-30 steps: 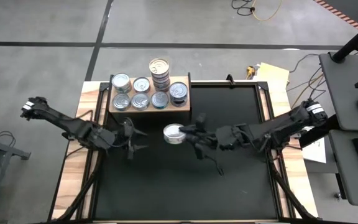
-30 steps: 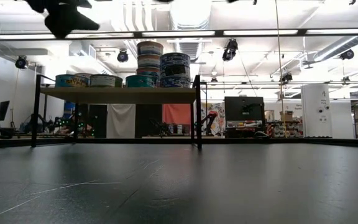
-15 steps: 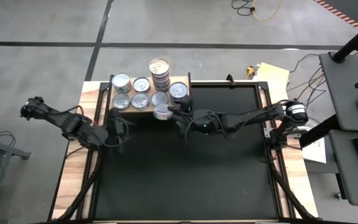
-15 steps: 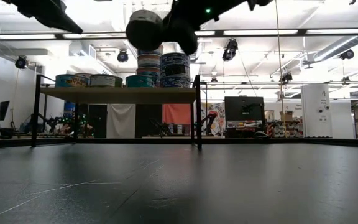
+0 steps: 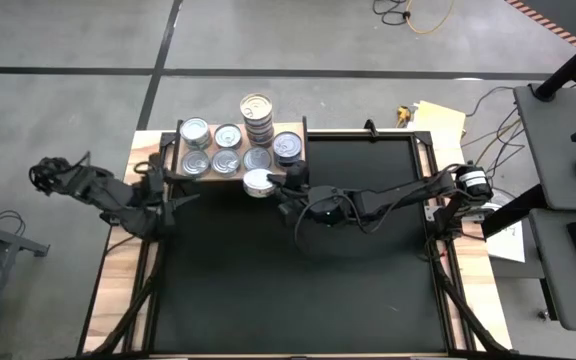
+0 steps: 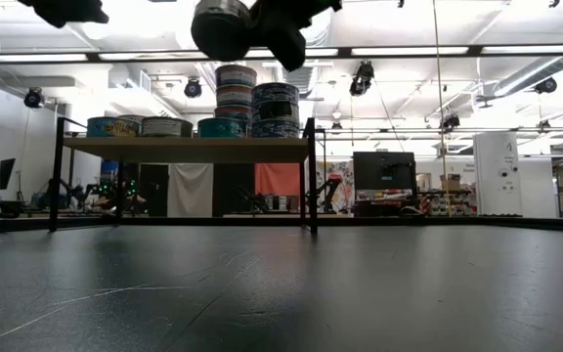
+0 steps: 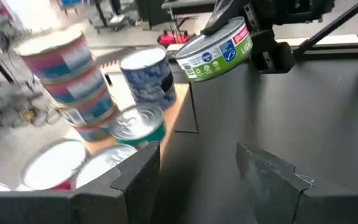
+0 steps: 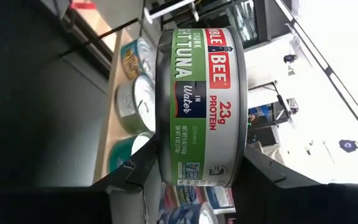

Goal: Stack canned seafood by type on shelf
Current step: Stack the green/white tuna can on top of the other green/white tuna can on the shelf

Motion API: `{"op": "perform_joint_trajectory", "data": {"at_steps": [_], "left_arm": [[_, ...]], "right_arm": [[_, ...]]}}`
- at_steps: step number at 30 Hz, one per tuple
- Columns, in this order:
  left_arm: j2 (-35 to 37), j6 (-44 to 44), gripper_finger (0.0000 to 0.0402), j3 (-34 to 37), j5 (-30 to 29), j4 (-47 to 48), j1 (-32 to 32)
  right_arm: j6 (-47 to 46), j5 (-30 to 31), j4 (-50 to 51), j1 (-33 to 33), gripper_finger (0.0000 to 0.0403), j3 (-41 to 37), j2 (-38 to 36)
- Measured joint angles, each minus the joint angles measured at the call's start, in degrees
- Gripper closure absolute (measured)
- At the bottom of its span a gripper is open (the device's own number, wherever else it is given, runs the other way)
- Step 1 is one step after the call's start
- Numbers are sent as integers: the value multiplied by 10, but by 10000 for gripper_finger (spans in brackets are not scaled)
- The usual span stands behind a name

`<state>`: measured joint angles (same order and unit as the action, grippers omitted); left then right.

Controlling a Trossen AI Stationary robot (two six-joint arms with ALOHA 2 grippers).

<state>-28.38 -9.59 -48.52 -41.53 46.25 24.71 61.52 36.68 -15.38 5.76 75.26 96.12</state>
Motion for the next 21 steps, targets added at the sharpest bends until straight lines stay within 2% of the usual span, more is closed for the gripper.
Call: {"op": "perform_joint_trajectory", "data": {"at_steps": [4, 10, 16, 19, 21], "left_arm": [[14, 23, 206, -30, -5, 24, 0], [27, 51, 206, -60, -53, 33, 0], [44, 85, 206, -68, -74, 38, 0], [50, 77, 206, -64, -58, 40, 0], [52, 76, 206, -56, -10, 37, 0]], "right_arm": [[-8, -9, -1, 0, 268, 25, 6], [-7, -13, 2, -7, 268, 81, 41], [33, -36, 0, -22, 268, 134, 80], [42, -42, 3, -29, 268, 144, 96], [42, -44, 5, -31, 268, 145, 100]]}}
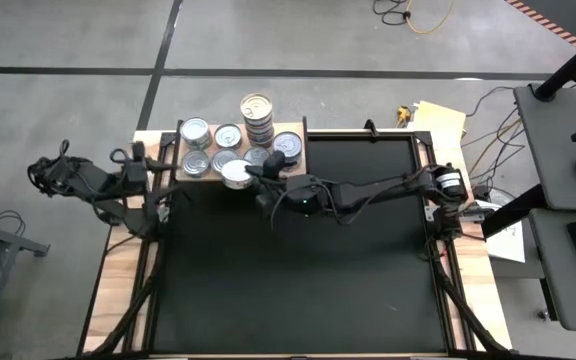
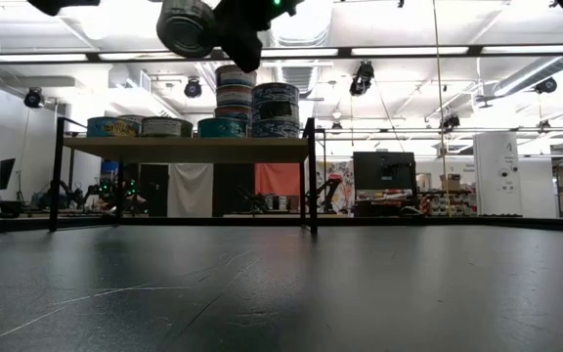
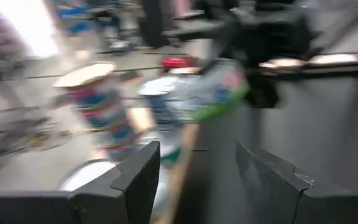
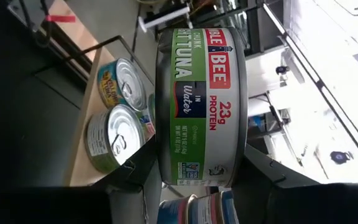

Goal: Stack canned seafood by type on shelf
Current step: Stack the green/white tuna can on top of the other green/white tuna can on the shelf

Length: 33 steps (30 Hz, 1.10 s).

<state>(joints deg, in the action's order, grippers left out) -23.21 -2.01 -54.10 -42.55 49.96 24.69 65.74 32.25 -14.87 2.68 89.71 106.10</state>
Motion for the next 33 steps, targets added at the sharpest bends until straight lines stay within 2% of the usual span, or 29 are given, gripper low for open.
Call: {"op": "perform_joint_trajectory", "data": {"at_steps": [4, 9, 12, 18, 23, 27, 33], "left_arm": [[-18, 18, 206, 32, 81, -45, 0], [-63, 157, 206, 76, 85, -140, 0], [-86, 209, 206, 96, 58, -189, 0], [-126, 282, 206, 125, -46, -233, 0], [-157, 327, 206, 135, -56, -269, 0], [-172, 348, 206, 135, -90, -290, -1], [-187, 361, 205, 135, -91, -324, -9]], "right_arm": [[-25, -35, 28, 0, 268, 0, -5], [-83, -40, 93, 0, 268, 0, -12], [-134, -38, 129, -7, 268, 0, -17], [-178, -38, 151, -10, 268, 0, -18], [-177, -38, 150, -10, 268, 0, -18], [-178, -38, 150, -10, 268, 0, -18], [-182, -44, 150, -10, 268, 0, -18]]}}
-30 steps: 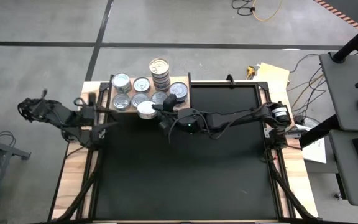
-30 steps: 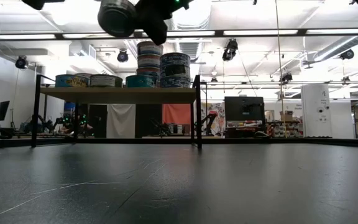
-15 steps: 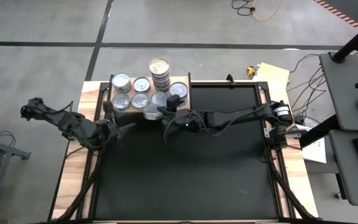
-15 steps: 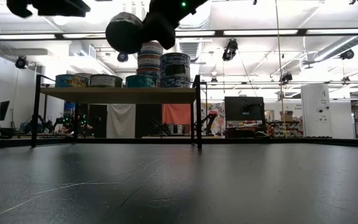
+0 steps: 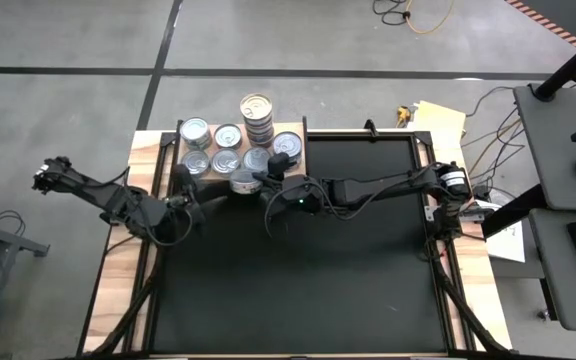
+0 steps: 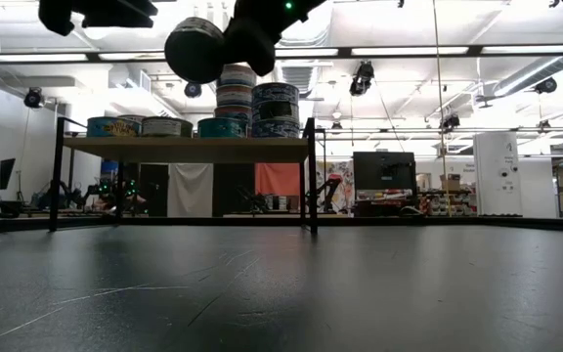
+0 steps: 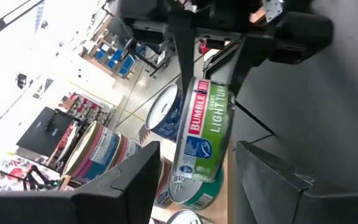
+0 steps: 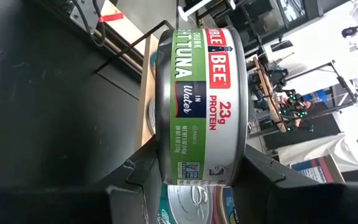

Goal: Stack canned seafood by type on shelf
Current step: Stack the green/white tuna can on top of the other green/white tuna can on the shelf

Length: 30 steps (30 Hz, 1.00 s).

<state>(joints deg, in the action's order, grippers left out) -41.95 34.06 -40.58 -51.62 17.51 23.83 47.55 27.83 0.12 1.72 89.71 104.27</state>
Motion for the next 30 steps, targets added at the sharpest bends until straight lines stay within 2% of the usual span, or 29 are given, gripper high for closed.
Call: {"op": "perform_joint_trajectory", "data": {"at_steps": [6, 9, 20, 24, 30], "left_arm": [[-18, 7, 205, 0, 4, -17, -20], [-32, 8, 205, 0, 34, -22, -34], [-53, 34, 205, 0, 34, -58, -72], [-61, 43, 205, 0, 83, -66, -83], [-68, 43, 205, 0, 87, -70, -94]], "right_arm": [[0, 0, -2, 0, 268, 0, 0], [0, 0, -2, 0, 268, 0, 0], [4, 3, -1, 0, 268, 0, 0], [4, 0, 1, 0, 268, 0, 0], [5, 0, 1, 0, 268, 0, 0]]}}
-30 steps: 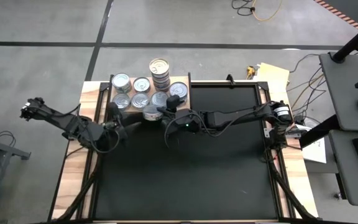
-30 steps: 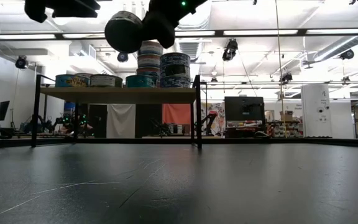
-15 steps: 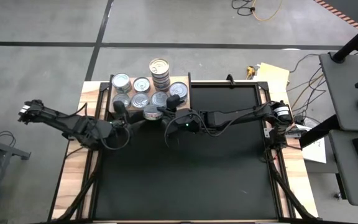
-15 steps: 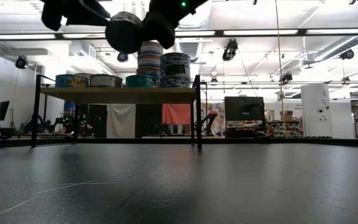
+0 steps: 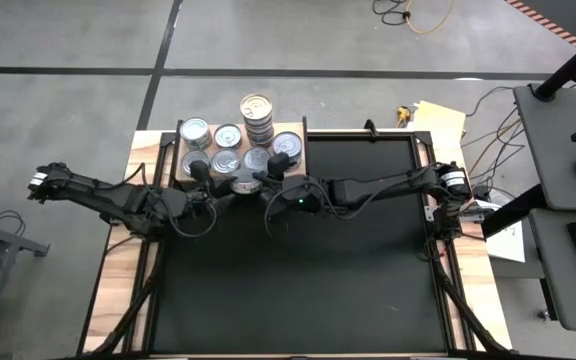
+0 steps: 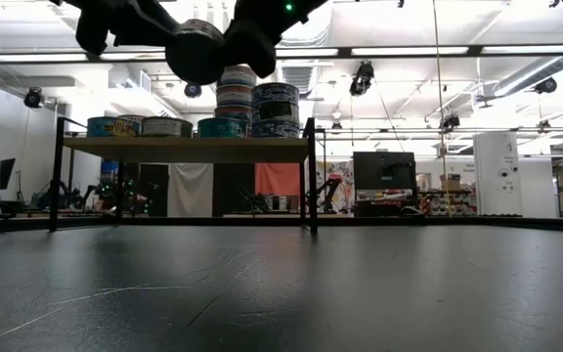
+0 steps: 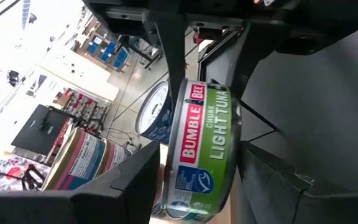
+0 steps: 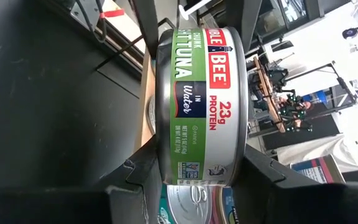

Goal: Stack canned seafood by type on shelf
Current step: Stack the green/white tuna can on top of the other green/white tuna can on the shelf

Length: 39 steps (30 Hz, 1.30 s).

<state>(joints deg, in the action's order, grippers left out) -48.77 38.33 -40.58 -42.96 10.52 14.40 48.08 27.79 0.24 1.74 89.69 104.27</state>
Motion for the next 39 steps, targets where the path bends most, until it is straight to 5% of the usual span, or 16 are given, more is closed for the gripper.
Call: {"op": "perform_joint_trajectory", "data": {"at_steps": [15, 22, 25, 32, 39], "left_arm": [[-19, 17, 209, 0, 20, 1, 0], [-22, 22, 277, 0, 19, 6, 0], [-20, 16, 275, 0, 19, 9, 0], [-17, 14, 275, 0, -81, 17, 0], [-3, 47, 275, 0, -243, 44, 0]], "right_arm": [[-2, -28, 5, 0, 268, 0, 0], [-3, -31, 15, 0, 268, 0, 0], [-20, -31, 21, -1, 246, 0, 0], [-51, 27, 55, -2, 147, 0, 0], [-70, 84, 112, -9, 126, 0, -15]]}}
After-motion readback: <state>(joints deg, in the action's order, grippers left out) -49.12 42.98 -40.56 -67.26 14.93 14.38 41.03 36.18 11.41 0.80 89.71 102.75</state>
